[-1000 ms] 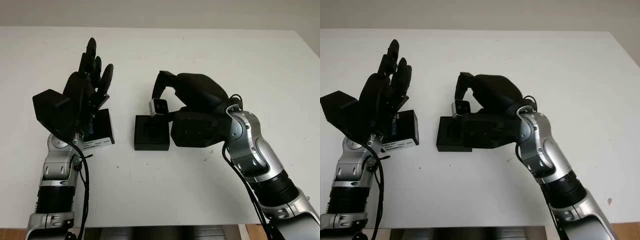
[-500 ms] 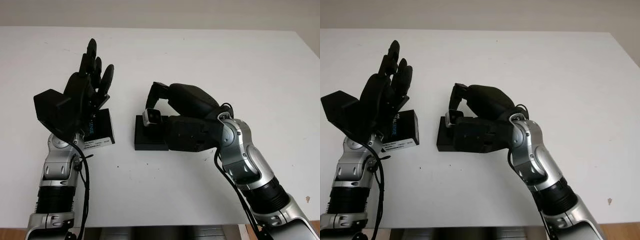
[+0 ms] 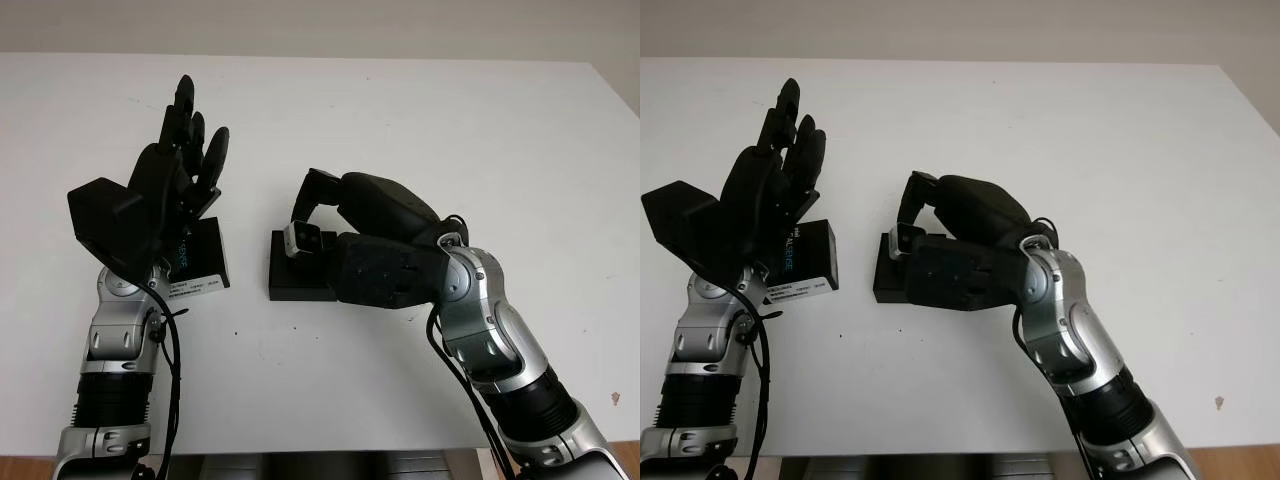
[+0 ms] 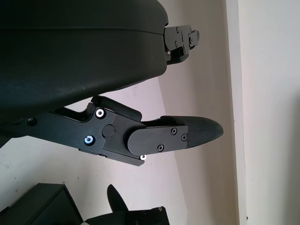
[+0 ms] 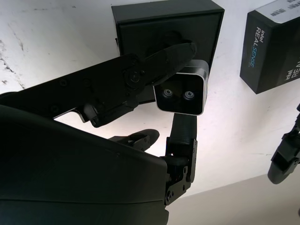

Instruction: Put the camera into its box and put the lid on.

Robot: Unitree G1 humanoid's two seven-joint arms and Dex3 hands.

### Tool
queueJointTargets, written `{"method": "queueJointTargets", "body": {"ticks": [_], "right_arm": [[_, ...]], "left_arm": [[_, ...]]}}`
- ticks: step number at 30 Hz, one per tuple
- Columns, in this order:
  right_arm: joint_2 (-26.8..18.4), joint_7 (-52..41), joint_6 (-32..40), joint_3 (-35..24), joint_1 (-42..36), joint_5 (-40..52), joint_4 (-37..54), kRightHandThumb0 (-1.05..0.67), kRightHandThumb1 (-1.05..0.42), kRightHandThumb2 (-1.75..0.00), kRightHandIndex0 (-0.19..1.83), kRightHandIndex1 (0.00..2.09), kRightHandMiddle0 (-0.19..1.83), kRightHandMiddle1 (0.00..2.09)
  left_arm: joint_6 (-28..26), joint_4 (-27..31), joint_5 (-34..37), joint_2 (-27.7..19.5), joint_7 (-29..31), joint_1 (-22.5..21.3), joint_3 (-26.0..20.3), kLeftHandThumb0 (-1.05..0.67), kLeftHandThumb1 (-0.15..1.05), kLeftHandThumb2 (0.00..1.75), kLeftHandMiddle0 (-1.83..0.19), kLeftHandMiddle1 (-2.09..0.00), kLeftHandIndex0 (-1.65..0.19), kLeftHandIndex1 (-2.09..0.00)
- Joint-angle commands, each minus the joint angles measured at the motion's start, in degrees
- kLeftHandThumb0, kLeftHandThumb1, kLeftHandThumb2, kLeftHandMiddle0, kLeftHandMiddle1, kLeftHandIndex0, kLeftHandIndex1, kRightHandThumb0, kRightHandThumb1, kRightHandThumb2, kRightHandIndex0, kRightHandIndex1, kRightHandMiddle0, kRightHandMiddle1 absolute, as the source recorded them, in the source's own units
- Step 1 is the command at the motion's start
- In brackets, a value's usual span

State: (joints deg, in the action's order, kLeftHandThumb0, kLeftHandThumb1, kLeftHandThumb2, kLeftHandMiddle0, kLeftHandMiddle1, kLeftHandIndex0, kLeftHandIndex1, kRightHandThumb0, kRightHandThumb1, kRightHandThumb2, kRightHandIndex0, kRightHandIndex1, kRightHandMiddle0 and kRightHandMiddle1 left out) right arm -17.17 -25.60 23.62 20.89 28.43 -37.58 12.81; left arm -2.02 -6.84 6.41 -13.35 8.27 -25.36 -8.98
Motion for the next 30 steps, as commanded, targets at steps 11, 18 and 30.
{"method": "queueJointTargets", "body": {"ticks": [11, 18, 30], "right_arm": [[0.0, 4.9, -1.5, 0.9, -2.8, -6.7, 4.3, -0.42, -1.05, -0.14, 0.54, 0.11, 0.35, 2.09], [0.6, 4.9, -0.7, 0.6, -3.2, -7.4, 4.9, -0.42, -1.05, -0.12, 0.54, 0.12, 0.36, 2.09], [2.9, 4.4, 0.4, 1.5, -4.9, -7.9, 5.5, -0.43, -1.05, -0.13, 0.55, 0.14, 0.48, 2.09]], "left_arm": [[1.8, -1.1, -0.5, 1.7, -1.2, -1.4, 1.1, -0.65, 1.05, 0.48, 0.14, -0.05, 0.14, -0.05], [2.0, -1.0, -0.9, 1.7, -1.3, -1.0, 1.2, -0.65, 1.05, 0.48, 0.14, -0.05, 0.14, -0.06], [2.3, -1.2, -0.5, 1.8, -1.3, -1.1, 0.7, -0.65, 1.05, 0.48, 0.14, -0.05, 0.14, -0.06]]}}
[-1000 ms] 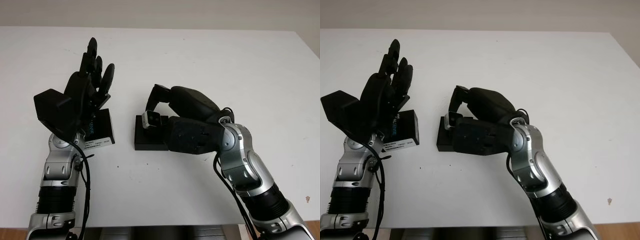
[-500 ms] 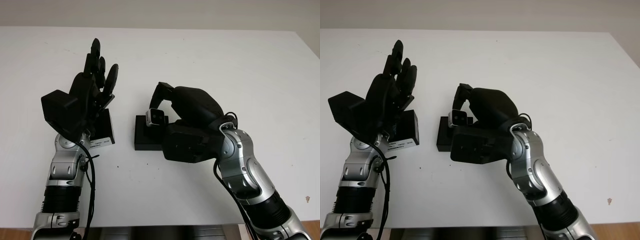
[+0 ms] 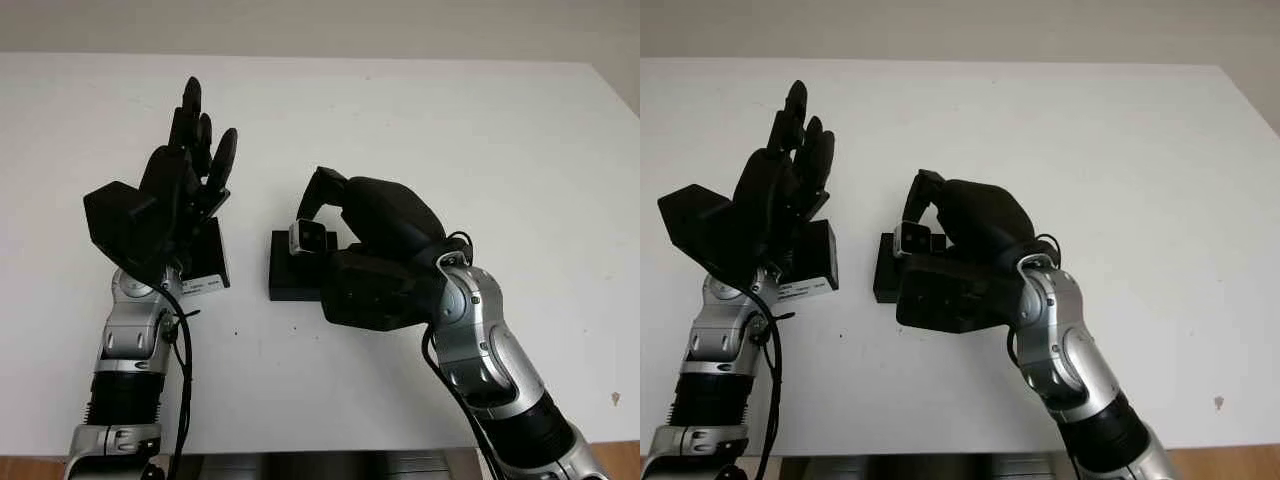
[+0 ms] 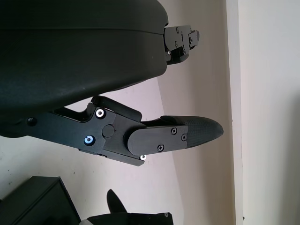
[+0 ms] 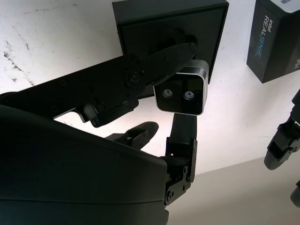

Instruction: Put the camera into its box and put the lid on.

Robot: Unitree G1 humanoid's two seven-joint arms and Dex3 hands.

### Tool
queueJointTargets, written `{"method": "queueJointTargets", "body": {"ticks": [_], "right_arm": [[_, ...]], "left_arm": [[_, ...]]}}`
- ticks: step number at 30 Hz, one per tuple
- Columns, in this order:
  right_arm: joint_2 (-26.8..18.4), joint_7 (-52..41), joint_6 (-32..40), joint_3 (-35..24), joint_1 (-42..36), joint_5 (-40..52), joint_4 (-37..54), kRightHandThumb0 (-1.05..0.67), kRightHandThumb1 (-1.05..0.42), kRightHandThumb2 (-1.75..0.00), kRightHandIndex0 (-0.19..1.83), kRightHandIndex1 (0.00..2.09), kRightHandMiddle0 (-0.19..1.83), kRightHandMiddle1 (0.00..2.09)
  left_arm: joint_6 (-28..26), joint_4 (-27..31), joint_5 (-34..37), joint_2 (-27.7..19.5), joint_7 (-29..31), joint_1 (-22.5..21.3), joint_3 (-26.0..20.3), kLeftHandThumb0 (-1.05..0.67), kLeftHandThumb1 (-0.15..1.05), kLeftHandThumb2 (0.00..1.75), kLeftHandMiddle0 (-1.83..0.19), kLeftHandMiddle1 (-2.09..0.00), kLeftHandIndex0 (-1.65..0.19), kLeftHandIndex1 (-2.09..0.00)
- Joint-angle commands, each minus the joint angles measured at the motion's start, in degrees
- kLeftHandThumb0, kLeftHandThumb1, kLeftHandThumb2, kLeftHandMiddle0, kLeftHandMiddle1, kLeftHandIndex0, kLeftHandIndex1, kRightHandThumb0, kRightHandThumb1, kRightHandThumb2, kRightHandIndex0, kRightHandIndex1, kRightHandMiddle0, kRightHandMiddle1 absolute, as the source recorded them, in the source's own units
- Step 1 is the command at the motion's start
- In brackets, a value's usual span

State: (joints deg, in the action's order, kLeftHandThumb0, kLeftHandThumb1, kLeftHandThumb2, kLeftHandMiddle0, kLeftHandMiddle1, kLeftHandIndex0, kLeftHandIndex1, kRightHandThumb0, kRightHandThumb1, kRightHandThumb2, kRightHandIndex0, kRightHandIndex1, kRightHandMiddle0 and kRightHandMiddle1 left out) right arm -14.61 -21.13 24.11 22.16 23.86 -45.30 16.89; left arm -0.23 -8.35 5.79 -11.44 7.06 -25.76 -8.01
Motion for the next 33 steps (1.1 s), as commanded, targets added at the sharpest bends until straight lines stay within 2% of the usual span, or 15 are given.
{"method": "queueJointTargets", "body": {"ticks": [1, 10, 18, 24, 33], "right_arm": [[0.4, -0.1, -0.2, 0.3, -0.4, -0.1, 1.4, -0.43, -1.04, -0.12, 0.55, 0.15, 0.51, 2.09], [0.6, -0.7, -0.2, 0.6, -1.4, -0.3, 1.2, -0.42, -1.05, -0.13, 0.54, 0.16, 0.41, 2.09], [0.0, -0.4, -0.6, 0.6, -1.9, -0.5, 0.3, -0.43, -1.04, -0.12, 0.54, 0.17, 0.46, 2.09], [-1.8, -0.1, -2.4, 1.9, -1.4, -3.3, -1.2, -0.44, -1.05, -0.15, 0.54, 0.19, 0.44, 2.09], [-2.0, 0.2, -3.1, 2.4, -0.8, -6.4, -2.8, -0.42, -1.03, -0.12, 0.55, 0.22, 0.46, 2.09]], "left_arm": [[0.5, 0.2, 0.2, 0.1, -0.2, -0.8, -0.3, -0.65, 1.05, 0.48, 0.14, -0.05, 0.14, -0.05], [0.6, 0.5, 0.3, 0.4, -0.7, -0.4, -0.4, -0.66, 1.05, 0.46, 0.13, -0.06, 0.12, -0.06], [0.1, 1.1, 0.4, 0.4, -0.7, -0.2, -0.4, -0.66, 1.05, 0.46, 0.13, -0.05, 0.13, -0.06], [0.3, 1.1, 0.6, 0.4, -0.7, 0.0, -0.6, -0.66, 1.05, 0.45, 0.12, -0.06, 0.13, -0.06], [-0.5, 1.9, 0.5, 0.2, -0.8, 0.3, -0.6, -0.66, 1.05, 0.45, 0.12, -0.06, 0.12, -0.06]]}}
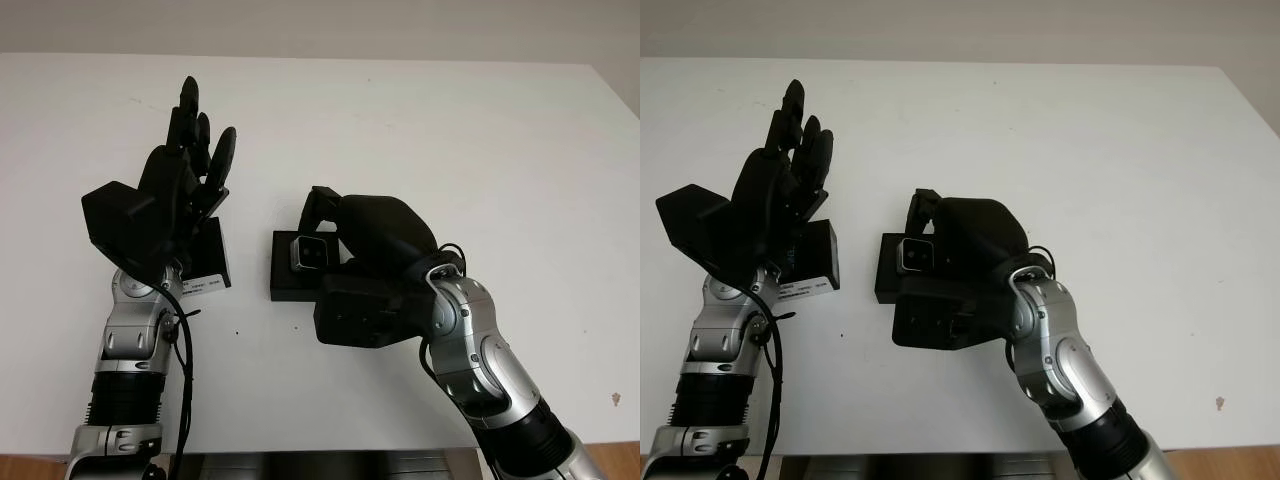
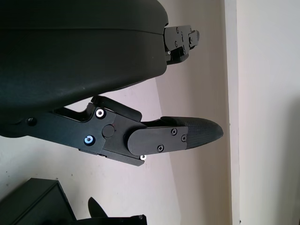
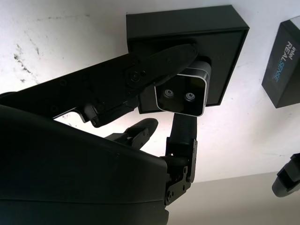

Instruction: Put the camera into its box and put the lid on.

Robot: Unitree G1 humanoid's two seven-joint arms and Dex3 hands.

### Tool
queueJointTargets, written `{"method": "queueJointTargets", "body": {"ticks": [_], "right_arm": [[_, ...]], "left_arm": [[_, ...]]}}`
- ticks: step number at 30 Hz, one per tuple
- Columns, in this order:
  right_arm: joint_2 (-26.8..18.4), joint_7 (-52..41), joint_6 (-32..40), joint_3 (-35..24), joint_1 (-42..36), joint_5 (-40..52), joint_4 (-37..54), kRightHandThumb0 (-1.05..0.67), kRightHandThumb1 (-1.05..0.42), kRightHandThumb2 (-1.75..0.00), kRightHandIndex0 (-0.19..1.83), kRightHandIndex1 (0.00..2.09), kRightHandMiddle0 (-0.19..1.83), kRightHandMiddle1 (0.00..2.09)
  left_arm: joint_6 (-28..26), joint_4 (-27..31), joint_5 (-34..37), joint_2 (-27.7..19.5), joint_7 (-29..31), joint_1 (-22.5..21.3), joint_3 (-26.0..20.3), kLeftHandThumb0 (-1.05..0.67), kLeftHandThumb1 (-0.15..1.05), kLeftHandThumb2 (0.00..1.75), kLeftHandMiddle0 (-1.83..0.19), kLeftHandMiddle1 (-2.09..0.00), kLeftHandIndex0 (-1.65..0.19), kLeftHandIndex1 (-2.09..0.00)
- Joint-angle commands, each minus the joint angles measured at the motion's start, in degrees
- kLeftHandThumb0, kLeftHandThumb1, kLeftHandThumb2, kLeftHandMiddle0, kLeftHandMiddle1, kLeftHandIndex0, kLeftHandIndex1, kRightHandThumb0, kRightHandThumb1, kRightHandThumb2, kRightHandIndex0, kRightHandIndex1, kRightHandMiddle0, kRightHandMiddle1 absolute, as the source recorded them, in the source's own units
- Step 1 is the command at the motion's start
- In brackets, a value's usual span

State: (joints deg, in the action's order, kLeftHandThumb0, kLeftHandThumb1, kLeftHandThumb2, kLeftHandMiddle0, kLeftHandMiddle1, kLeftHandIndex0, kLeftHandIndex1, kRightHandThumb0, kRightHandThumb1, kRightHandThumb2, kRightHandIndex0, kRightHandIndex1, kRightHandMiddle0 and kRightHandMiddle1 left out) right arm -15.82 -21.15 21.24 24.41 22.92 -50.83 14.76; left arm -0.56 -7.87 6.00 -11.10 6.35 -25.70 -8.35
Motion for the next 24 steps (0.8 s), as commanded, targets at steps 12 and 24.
{"method": "queueJointTargets", "body": {"ticks": [12, 24], "right_arm": [[-1.2, -1.0, -1.3, 0.6, 0.8, -5.1, -2.3, -0.44, -1.04, -0.08, 0.55, 0.29, 0.53, 2.09], [-2.1, -4.3, -2.4, 1.5, 1.2, -9.0, -1.1, -0.48, -1.03, -0.06, 0.46, 0.39, 0.39, 2.07]], "left_arm": [[-1.0, 2.4, 1.0, -0.1, 0.1, 0.7, -0.4, -0.66, 1.05, 0.45, 0.14, -0.05, 0.14, -0.05], [-2.2, 3.3, 1.3, -0.2, 0.2, 1.0, -0.5, -0.67, 1.05, 0.43, 0.13, -0.05, 0.13, -0.06]]}}
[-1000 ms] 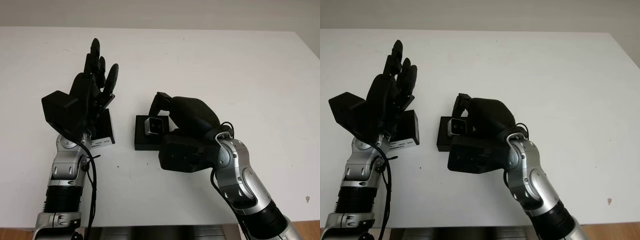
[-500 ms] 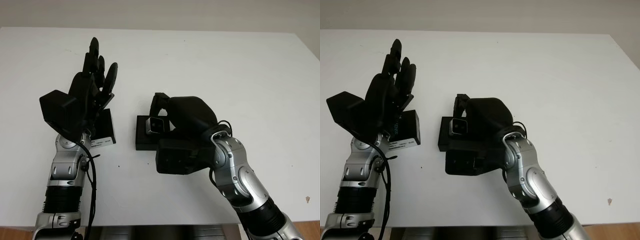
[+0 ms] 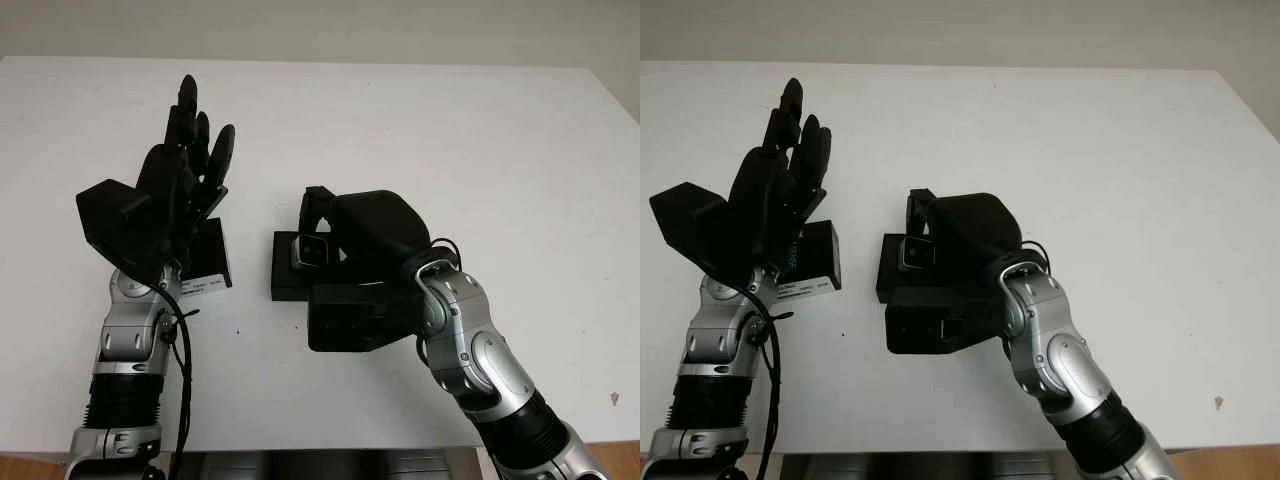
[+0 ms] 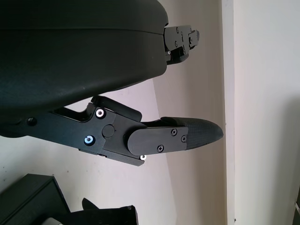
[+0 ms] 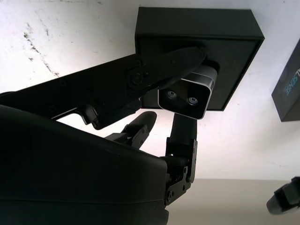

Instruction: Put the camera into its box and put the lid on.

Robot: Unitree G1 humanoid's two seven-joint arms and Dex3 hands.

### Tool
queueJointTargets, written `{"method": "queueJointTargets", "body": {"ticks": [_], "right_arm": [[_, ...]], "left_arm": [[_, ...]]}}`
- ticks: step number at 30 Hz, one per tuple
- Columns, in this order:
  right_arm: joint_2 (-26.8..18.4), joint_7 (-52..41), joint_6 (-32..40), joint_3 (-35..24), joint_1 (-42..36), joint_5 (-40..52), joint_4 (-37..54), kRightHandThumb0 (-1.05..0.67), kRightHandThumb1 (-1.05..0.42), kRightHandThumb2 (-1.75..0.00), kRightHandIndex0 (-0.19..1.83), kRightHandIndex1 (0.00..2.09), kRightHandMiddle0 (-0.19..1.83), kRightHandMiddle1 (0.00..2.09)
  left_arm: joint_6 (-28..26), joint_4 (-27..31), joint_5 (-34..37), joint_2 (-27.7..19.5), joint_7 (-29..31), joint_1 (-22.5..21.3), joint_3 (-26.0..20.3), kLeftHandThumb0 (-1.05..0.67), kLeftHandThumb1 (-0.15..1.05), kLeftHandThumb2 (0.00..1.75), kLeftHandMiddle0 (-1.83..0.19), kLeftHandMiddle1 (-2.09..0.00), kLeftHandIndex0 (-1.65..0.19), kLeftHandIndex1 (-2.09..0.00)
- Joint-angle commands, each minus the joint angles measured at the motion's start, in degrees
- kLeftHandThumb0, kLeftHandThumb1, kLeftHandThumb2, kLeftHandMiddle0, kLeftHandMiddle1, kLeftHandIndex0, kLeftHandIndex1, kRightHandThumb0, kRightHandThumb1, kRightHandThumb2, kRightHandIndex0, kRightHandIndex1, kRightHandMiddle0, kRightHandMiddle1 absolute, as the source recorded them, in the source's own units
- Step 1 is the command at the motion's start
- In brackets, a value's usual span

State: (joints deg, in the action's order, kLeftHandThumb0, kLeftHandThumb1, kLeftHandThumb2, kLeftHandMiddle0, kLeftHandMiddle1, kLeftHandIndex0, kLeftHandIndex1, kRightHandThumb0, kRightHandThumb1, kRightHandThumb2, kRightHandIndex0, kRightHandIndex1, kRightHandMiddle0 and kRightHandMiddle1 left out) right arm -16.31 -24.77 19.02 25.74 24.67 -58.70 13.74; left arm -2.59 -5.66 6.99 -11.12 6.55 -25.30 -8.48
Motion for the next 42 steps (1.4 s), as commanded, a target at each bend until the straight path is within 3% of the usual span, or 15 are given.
{"method": "queueJointTargets", "body": {"ticks": [1, 2, 3, 6, 9, 16, 25, 35, 42], "right_arm": [[-2.0, -0.9, -0.6, 0.5, -0.5, -2.1, 0.2, -0.51, -1.03, -0.06, 0.42, 0.37, 0.27, 2.06], [-2.3, -1.3, -0.9, 0.8, -0.5, -3.2, 0.5, -0.55, -1.03, -0.06, 0.38, 0.34, 0.13, 1.99], [-2.6, -2.0, -1.1, 1.2, -0.4, -4.4, 1.1, -0.60, -1.02, -0.05, 0.32, 0.28, 0.00, 1.79], [-2.4, -3.3, -1.6, 1.4, -0.5, -6.7, 2.4, -0.69, -0.99, -0.05, 0.21, 0.12, 0.08, 0.85], [-2.1, -4.3, -2.0, 1.3, -0.5, -8.0, 3.2, -0.70, -0.97, -0.05, 0.16, 0.07, 0.13, 0.62], [-2.0, -5.8, -3.0, 0.6, -0.7, -8.3, 4.0, -0.71, -0.94, -0.05, 0.12, 0.05, 0.17, 0.42], [-1.4, -6.9, -3.5, -1.3, -0.6, -5.8, 4.7, -0.71, -0.94, -0.05, 0.10, 0.04, 0.15, 0.32], [4.2, 0.8, -4.6, -20.5, 0.0, 27.9, 3.9, -0.69, -1.05, -0.13, 0.20, 0.09, 0.20, 0.25], [0.2, 2.2, -6.5, -27.7, 4.0, 40.8, -2.8, -0.78, -1.05, -0.49, 0.14, 0.05, 0.10, 0.16]], "left_arm": [[-0.1, 1.1, 0.3, -0.2, 0.1, 0.6, -0.4, -0.67, 1.05, 0.43, 0.14, -0.05, 0.13, -0.05], [0.0, 1.0, 0.4, -0.2, 0.2, 0.6, -0.4, -0.67, 1.05, 0.43, 0.14, -0.05, 0.14, -0.05], [-0.1, 1.1, 0.2, -0.3, 0.1, 0.6, -0.3, -0.67, 1.05, 0.43, 0.14, -0.05, 0.14, -0.05], [0.1, 1.1, -0.1, -0.3, 0.0, 0.6, -0.2, -0.67, 1.05, 0.43, 0.14, -0.05, 0.14, -0.05], [0.4, 1.0, -0.4, -0.3, -0.1, 0.7, -0.1, -0.66, 1.05, 0.45, 0.14, -0.05, 0.14, -0.05], [0.8, 0.6, -0.4, -0.1, -0.2, 0.8, -0.2, -0.66, 1.05, 0.44, 0.13, -0.06, 0.14, -0.05], [1.1, 0.9, -0.7, -0.1, -0.3, 1.1, 0.1, -0.66, 1.05, 0.45, 0.13, -0.05, 0.14, -0.05], [0.1, 2.7, 1.0, -0.9, 0.8, 2.0, -1.1, -0.64, 1.05, 0.42, 0.14, -0.05, 0.14, -0.05], [1.2, 7.1, -2.8, -6.0, 2.9, 4.2, -1.0, -0.66, 1.05, 0.45, 0.12, -0.06, 0.13, -0.06]]}}
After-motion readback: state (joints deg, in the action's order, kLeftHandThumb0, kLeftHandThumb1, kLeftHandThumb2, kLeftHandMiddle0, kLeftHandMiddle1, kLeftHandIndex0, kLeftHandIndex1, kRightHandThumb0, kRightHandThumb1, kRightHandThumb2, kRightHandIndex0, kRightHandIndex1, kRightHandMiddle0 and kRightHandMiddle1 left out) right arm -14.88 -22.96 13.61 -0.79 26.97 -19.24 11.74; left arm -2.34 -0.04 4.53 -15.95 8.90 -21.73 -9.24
